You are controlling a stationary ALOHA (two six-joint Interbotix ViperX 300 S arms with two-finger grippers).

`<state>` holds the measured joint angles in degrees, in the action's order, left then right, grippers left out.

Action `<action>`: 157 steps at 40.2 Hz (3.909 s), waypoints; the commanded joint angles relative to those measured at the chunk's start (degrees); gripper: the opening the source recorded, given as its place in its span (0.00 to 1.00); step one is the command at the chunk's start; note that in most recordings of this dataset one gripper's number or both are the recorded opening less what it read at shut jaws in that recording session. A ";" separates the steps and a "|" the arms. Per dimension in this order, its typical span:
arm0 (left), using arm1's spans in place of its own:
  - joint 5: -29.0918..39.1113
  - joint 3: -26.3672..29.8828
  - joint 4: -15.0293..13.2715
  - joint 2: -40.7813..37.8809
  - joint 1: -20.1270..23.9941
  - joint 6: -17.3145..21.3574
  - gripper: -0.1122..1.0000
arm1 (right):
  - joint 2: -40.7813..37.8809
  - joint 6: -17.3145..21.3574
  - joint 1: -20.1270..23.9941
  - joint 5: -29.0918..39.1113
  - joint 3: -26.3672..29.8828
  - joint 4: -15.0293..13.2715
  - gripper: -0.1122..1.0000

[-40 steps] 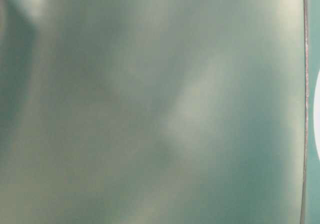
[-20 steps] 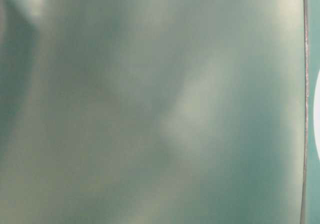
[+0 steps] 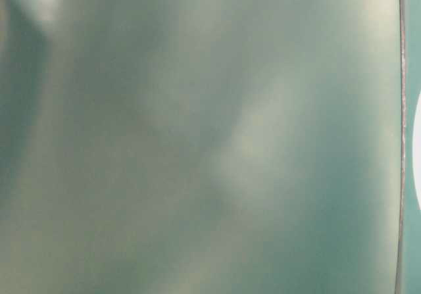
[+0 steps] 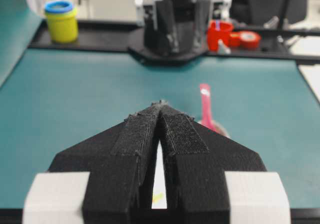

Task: Scoop the yellow hexagonal prism block from the bowl with a spoon using the right arm.
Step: 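Move the right gripper to the red spoon handle and close on it, then lift the red spoon off the spoon rest with the right gripper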

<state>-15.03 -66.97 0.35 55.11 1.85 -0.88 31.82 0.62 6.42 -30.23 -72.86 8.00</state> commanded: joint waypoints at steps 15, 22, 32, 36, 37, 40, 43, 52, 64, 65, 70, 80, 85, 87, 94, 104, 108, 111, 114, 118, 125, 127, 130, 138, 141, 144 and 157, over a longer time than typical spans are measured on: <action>-0.26 1.14 0.09 -0.62 0.18 -0.09 0.09 | -14.06 0.09 8.35 -13.10 -0.79 8.35 0.54; -0.26 1.14 0.09 -0.53 0.18 -0.09 0.09 | -18.81 0.09 11.78 -16.61 -0.97 11.25 0.54; -0.26 1.14 0.09 -0.62 0.09 -0.09 0.09 | -24.08 0.09 15.82 -19.78 -1.23 13.80 0.54; -0.26 1.23 0.09 -0.62 0.09 -0.26 0.09 | -25.49 0.09 16.35 -20.57 -1.58 14.33 0.54; -0.26 1.23 0.09 -0.62 0.09 -0.35 0.09 | -25.84 0.09 16.44 -20.83 -1.67 14.33 0.54; -0.35 1.23 0.18 -0.62 0.09 -0.44 0.09 | -26.54 0.09 16.61 -21.80 -2.20 14.41 0.54; -0.35 1.23 0.09 -0.62 0.09 -0.44 0.09 | -26.98 0.09 16.61 -22.85 -2.72 14.41 0.54; -0.35 1.23 0.09 -0.62 0.18 -0.44 0.09 | -27.95 1.32 17.05 -23.91 -3.08 14.41 0.53; -0.35 1.14 0.09 -0.62 0.09 -0.44 0.09 | -31.20 4.22 17.84 -23.91 -2.72 14.41 0.54; -0.35 1.23 0.09 -0.62 0.09 -0.44 0.09 | -31.55 4.22 17.84 -23.99 -2.64 14.50 0.54; -0.35 1.14 0.09 -0.62 0.09 -0.44 0.09 | -32.87 4.22 17.84 -24.26 -2.55 14.50 0.53; -0.44 1.23 0.09 -0.62 0.18 -0.44 0.09 | -33.49 4.22 17.93 -24.52 -2.46 14.50 0.53; -0.35 1.23 0.09 -0.62 0.09 -0.44 0.09 | -33.49 4.13 17.84 -24.52 -2.55 14.50 0.53; -0.35 1.14 0.09 -0.62 0.09 -0.44 0.09 | -33.49 4.13 17.93 -24.52 -2.55 14.50 0.53; -0.35 1.14 0.09 -0.62 0.09 -0.44 0.09 | -33.49 4.13 17.93 -24.61 -2.29 14.50 0.52; -0.26 1.14 0.09 -0.62 0.09 -0.44 0.09 | -33.31 4.13 17.84 -24.96 -1.76 14.59 0.34; -0.09 1.05 0.09 -0.53 0.18 -0.44 0.09 | -32.70 4.13 17.84 -25.14 -1.23 14.59 0.31; -0.09 1.14 0.09 -0.62 0.18 -0.44 0.09 | -31.99 3.96 17.84 -24.96 -0.88 14.68 0.31; 0.09 1.05 0.09 -0.62 0.18 -0.44 0.09 | -30.94 3.87 17.75 -24.79 -0.53 14.68 0.31; 0.18 1.14 0.09 -0.53 0.09 -0.35 0.09 | -29.36 3.60 17.40 -24.61 -0.44 14.68 0.31; 0.18 1.05 0.26 -0.62 0.09 -0.18 0.09 | -25.40 2.90 15.91 -23.03 -0.35 14.68 0.31; 0.26 1.05 0.26 -0.62 0.09 -0.18 0.09 | -23.99 2.55 15.38 -21.97 -0.18 14.68 0.31; 0.26 1.05 0.35 -0.62 0.09 -0.18 0.09 | -21.97 1.76 14.59 -19.95 0.18 14.68 0.31; 0.44 1.14 0.35 -0.53 0.09 -0.18 0.09 | -15.91 -0.97 11.16 -11.87 2.64 14.68 0.31; 0.44 1.14 0.35 -0.53 0.09 -0.09 0.09 | -13.80 -2.02 9.14 -7.03 4.22 14.68 0.31; 0.44 1.14 0.35 -0.53 0.09 0.09 0.09 | -12.30 -2.99 7.21 -2.37 5.98 14.59 0.31; 0.44 1.14 0.35 -0.18 0.18 0.09 0.09 | -10.63 -6.50 -1.76 18.19 16.17 14.24 0.31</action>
<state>-14.33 -66.97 0.53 55.11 1.85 -0.88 20.92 -5.71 6.33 -15.64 -59.85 22.41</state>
